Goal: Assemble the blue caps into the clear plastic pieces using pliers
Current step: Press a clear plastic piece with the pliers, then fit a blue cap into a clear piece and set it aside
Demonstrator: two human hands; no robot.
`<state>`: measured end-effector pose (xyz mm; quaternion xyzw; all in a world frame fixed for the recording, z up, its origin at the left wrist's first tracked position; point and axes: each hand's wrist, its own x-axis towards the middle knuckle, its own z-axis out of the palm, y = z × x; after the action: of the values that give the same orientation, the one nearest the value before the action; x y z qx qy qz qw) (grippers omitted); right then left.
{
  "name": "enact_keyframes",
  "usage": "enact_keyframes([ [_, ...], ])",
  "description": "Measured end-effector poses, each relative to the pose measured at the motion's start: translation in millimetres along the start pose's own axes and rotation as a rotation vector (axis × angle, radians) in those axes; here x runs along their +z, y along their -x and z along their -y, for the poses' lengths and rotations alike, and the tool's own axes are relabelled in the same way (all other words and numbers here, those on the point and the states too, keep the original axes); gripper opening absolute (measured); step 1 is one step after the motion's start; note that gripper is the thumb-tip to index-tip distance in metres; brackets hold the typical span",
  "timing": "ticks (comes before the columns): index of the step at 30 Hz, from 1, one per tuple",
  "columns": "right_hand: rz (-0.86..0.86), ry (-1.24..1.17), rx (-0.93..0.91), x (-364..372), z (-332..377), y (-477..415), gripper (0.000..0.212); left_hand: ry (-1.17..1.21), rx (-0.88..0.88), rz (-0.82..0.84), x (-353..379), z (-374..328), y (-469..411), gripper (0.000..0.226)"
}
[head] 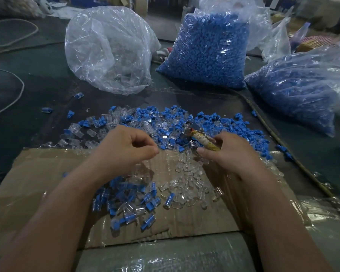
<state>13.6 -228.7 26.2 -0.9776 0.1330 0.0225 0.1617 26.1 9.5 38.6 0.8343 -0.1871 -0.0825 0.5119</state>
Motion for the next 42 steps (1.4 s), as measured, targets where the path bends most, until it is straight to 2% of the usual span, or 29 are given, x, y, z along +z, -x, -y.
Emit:
enact_keyframes([
  [5,0.027,-0.011,0.078,-2.3,-1.6,-0.3,0.064,0.010,0.011,-0.108,1.0,1.3,-1.8,0.016],
  [10,0.085,-0.038,0.093,-4.9,-2.7,-1.3,0.057,0.009,0.006,-0.103,2.8,2.2,-2.1,0.016],
  [12,0.106,-0.022,0.082,-5.2,-4.5,-1.0,0.061,-0.005,0.003,-0.103,3.8,2.2,-2.6,0.016],
  [14,0.020,-0.035,0.023,-4.8,-2.5,0.9,0.062,-0.013,0.003,-0.102,4.3,2.2,-2.4,0.015],
  [17,-0.281,-0.161,-0.263,-3.4,16.0,9.9,0.038,-0.014,0.007,-0.104,4.4,1.5,-2.0,0.016],
  [18,-0.311,-0.162,-0.345,-0.8,23.7,12.4,0.031,-0.011,0.008,-0.101,4.4,1.1,-2.0,0.016],
  [20,-0.240,-0.049,-0.438,9.1,35.8,14.9,0.029,-0.011,0.007,-0.090,4.8,0.3,-1.9,0.017],
  [24,-0.086,0.130,-0.391,25.5,39.7,8.6,0.034,-0.017,0.013,-0.078,5.7,-0.7,-1.3,0.016],
  [30,-0.044,0.096,-0.357,28.4,43.5,4.0,0.019,-0.029,0.016,-0.071,6.2,-0.9,-0.9,0.011],
  [42,-0.080,0.076,-0.354,28.7,46.2,4.3,0.018,-0.028,0.023,-0.061,7.3,1.5,-1.3,0.011],
])
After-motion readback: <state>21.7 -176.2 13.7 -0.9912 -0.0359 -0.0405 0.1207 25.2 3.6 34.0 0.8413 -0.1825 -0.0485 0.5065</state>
